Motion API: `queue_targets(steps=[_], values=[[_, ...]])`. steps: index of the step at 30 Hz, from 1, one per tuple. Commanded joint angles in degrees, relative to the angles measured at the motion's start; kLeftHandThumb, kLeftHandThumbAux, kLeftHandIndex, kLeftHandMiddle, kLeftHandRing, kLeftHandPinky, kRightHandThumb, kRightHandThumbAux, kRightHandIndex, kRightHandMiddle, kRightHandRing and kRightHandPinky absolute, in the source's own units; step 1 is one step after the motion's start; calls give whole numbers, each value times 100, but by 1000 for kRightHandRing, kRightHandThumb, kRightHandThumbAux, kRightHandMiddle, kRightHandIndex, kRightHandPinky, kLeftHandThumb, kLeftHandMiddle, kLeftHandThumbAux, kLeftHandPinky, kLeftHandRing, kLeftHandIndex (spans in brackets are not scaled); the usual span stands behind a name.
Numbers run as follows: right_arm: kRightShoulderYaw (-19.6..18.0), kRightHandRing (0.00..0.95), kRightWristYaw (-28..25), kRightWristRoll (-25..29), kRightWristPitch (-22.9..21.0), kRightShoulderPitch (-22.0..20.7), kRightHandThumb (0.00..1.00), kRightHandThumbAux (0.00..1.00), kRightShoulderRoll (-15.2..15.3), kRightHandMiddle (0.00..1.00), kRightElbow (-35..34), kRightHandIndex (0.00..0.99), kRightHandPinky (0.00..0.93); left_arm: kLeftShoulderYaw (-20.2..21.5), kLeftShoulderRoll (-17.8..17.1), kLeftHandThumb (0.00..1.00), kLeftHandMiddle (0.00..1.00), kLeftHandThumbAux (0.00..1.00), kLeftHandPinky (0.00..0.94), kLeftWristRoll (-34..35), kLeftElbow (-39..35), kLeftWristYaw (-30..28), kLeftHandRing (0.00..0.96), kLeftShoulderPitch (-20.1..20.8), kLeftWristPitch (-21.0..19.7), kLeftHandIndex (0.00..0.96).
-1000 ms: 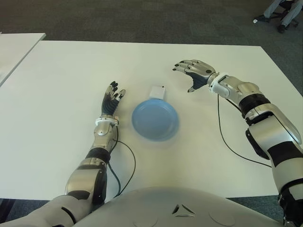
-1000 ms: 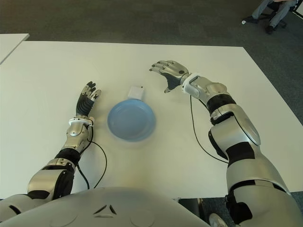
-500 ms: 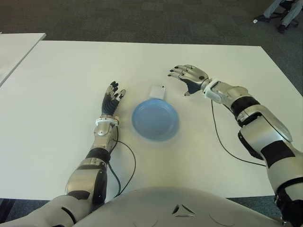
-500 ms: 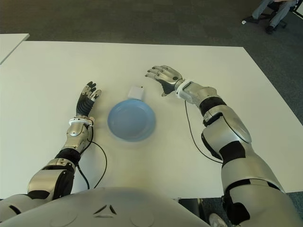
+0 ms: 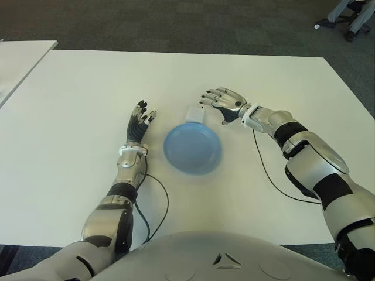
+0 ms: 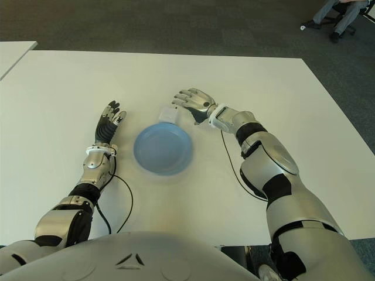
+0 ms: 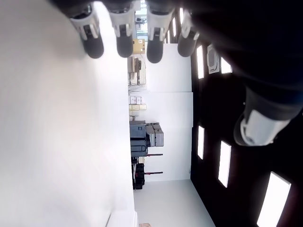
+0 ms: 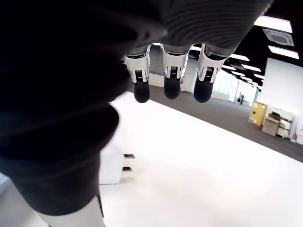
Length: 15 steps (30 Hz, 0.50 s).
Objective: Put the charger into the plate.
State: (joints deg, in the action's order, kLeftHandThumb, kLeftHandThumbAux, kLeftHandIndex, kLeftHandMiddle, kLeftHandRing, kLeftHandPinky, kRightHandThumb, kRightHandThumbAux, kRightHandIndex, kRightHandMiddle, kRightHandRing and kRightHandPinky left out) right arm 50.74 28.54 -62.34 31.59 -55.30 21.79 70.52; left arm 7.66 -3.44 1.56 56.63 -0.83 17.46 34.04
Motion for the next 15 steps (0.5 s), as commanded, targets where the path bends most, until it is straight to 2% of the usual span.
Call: queue_targets(steps=[1,15], values=[[120,4,25,-99,49,-114,282,911,-76,29,23,3,0,-81,129,0,107,516,33,-41,278,-38,73,-283,-291,44],[339,1,-20,-170,74,-207,471,882,-265,25,24,0,0,-105,204,0,110,512,67,-84,152,35,79,-342,-283,44]])
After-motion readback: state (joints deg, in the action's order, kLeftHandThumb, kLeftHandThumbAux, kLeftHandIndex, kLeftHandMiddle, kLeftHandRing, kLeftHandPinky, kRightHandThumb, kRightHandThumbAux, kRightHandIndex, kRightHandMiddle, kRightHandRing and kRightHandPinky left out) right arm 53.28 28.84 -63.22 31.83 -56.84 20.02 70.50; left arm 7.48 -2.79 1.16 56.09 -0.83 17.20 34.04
